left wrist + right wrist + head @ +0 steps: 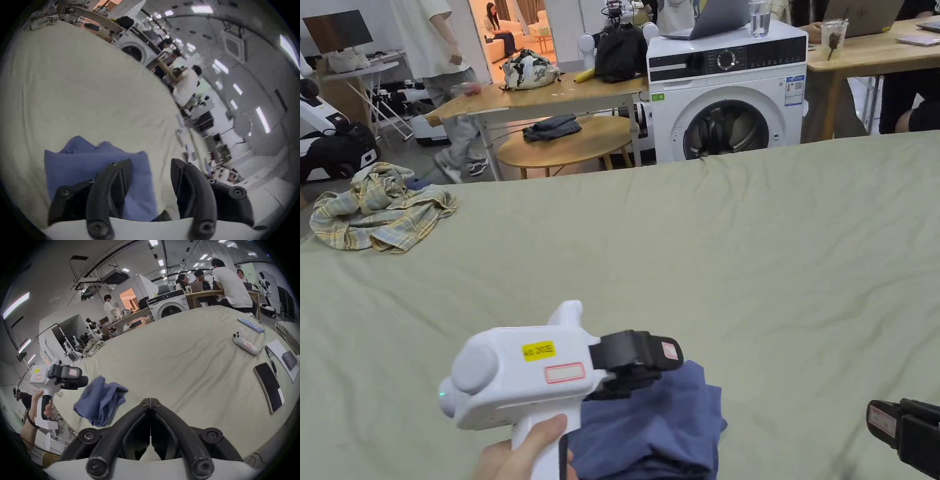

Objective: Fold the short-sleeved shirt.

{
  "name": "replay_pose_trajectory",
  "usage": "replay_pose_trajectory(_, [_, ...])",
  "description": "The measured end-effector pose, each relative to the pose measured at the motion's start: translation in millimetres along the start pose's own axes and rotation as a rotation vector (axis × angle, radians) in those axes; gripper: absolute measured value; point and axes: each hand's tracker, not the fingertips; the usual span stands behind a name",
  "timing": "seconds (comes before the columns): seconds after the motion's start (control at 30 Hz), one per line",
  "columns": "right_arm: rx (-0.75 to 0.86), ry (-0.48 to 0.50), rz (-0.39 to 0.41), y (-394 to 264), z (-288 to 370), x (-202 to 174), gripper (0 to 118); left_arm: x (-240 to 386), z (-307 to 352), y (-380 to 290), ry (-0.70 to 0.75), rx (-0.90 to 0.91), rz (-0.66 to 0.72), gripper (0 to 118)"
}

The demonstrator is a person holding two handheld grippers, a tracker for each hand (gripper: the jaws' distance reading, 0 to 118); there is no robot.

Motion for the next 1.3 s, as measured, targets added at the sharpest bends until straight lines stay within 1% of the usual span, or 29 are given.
replay_pose_trajectory(0.03, [-0.003, 0.011, -0.009, 0, -1, 0, 0, -4, 8, -2, -0.005, 0.045, 0.016, 37])
replay_pose_trajectory(0.07, [-0.007, 0.019, -0.012, -1, -2, -1, 0, -7, 12, -5, -0.017, 0.079, 0.022, 17])
replay_pose_trajectory(0.1, [-0.008, 0.023, -0.011, -2, -5, -2, 0, -9, 6, -10, 0.003, 0.049, 0.011, 0])
replay_pose_trajectory(0.17, [-0.018, 0.018, 0.000, -4, -9, -6, 0, -15, -15, -22, 0.026, -0.007, 0.010, 0])
replay_pose_trajectory(0.23, [-0.029, 0.018, 0.005, -7, -11, -9, 0, -24, -46, -38, 0.030, -0.142, 0.009, 0])
replay_pose_trajectory(0.3, [-0.043, 0.027, -0.001, -10, -11, -13, 0, -32, -79, -51, 0.228, -0.169, 0.000, 0])
replay_pose_trajectory(0.33, [-0.054, 0.037, -0.006, -12, -10, -16, 0, -38, -89, -55, 0.247, -0.190, -0.038, 0])
replay_pose_trajectory(0.4, [-0.096, 0.091, -0.001, -18, -15, -19, 0, -37, -90, -61, 0.224, -0.144, -0.097, 0])
replay_pose_trajectory(0.47, [-0.118, 0.112, 0.030, -19, -24, -30, 0, -30, -82, -58, 0.209, -0.130, -0.072, 0])
replay_pose_trajectory(0.5, [-0.130, 0.123, 0.051, -21, -35, -33, 0, -28, -76, -55, 0.185, -0.119, -0.064, 0])
replay_pose_trajectory(0.57, [-0.157, 0.141, 0.068, -17, -57, -44, 0, -20, -54, -48, 0.119, -0.109, -0.048, 0])
replay_pose_trajectory(0.6, [-0.170, 0.159, 0.065, -13, -68, -50, 0, -18, -39, -44, 0.079, -0.079, -0.047, 20])
replay_pose_trajectory(0.63, [-0.187, 0.186, 0.061, -9, -76, -60, 0, -17, -25, -39, 0.054, -0.060, -0.054, 34])
replay_pose_trajectory(0.7, [-0.230, 0.255, 0.049, 0, -102, -76, 0, -19, 10, -29, 0.035, -0.023, -0.058, 48])
replay_pose_trajectory(0.73, [-0.255, 0.273, 0.032, 3, -117, -81, 0, -24, 25, -25, 0.041, -0.021, -0.051, 56])
replay_pose_trajectory(0.77, [-0.286, 0.276, 0.019, 4, -133, -87, 0, -32, 39, -22, 0.042, -0.003, -0.036, 62])
replay_pose_trajectory(0.8, [-0.337, 0.258, 0.023, 5, -151, -92, 0, -38, 54, -19, 0.053, 0.022, -0.021, 67])
replay_pose_trajectory(0.9, [-0.450, 0.048, 0.120, -11, -199, -98, 0, -65, 85, -19, 0.124, 0.062, 0.012, 67])
replay_pose_trajectory(0.93, [-0.441, 0.096, 0.090, -16, -204, -94, 0, -71, 89, -21, 0.117, 0.069, 0.022, 67])
replay_pose_trajectory(0.97, [-0.414, 0.118, 0.056, -13, -199, -91, 0, -79, 91, -23, 0.111, 0.072, 0.041, 67])
replay_pose_trajectory(1.0, [-0.420, 0.114, 0.028, -7, -195, -91, 0, -88, 91, -24, 0.099, 0.065, 0.064, 67])
replay_pose_trajectory(1.03, [-0.429, 0.107, 0.035, -7, -190, -94, 0, -95, 87, -26, 0.074, 0.051, 0.081, 67])
replay_pose_trajectory(1.07, [-0.427, 0.100, 0.066, -9, -190, -97, 0, -101, 80, -27, 0.044, 0.042, 0.102, 67])
replay_pose_trajectory(1.1, [-0.413, 0.089, 0.116, -12, -190, -100, 0, -109, 71, -29, 0.014, 0.034, 0.134, 67])
replay_pose_trajectory(1.13, [-0.410, 0.083, 0.123, -13, -190, -102, 0, -116, 61, -30, -0.006, 0.016, 0.161, 67])
replay_pose_trajectory(1.2, [-0.406, 0.076, 0.102, -14, -188, -104, 0, -126, 39, -33, -0.029, -0.029, 0.213, 67])
replay_pose_trajectory(1.3, [-0.398, 0.078, 0.094, -15, -187, -102, 0, -139, 14, -37, -0.090, -0.054, 0.292, 67])
